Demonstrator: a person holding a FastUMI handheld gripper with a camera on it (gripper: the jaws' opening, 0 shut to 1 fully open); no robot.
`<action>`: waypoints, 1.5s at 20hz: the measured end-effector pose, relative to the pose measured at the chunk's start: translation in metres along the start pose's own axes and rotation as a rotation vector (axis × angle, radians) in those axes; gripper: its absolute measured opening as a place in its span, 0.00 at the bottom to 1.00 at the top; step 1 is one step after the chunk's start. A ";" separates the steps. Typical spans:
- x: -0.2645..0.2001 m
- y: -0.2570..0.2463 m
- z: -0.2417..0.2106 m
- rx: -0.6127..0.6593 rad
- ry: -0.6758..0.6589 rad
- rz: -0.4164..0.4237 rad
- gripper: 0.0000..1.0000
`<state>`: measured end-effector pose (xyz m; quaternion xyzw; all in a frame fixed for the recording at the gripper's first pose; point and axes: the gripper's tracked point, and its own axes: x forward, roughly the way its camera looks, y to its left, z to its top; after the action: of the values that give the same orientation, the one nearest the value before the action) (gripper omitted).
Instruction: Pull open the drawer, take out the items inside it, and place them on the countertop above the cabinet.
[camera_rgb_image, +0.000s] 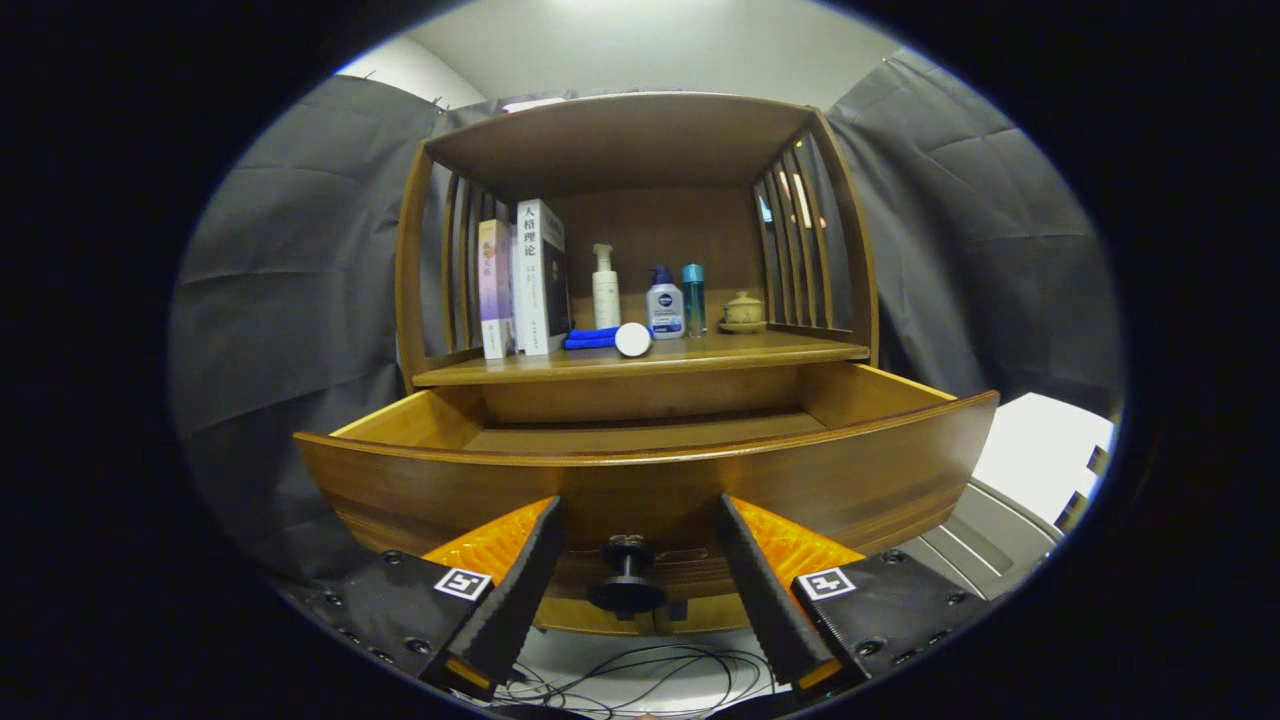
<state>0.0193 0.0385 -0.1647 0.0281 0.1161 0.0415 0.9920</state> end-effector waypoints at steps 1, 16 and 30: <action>0.005 0.005 -0.001 -0.003 -0.003 -0.002 0.96; 0.048 0.021 0.008 -0.004 0.063 -0.035 0.98; 0.100 0.020 0.015 -0.030 0.095 -0.041 0.98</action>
<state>0.1179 0.0662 -0.1716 0.0087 0.1628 0.0243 0.9863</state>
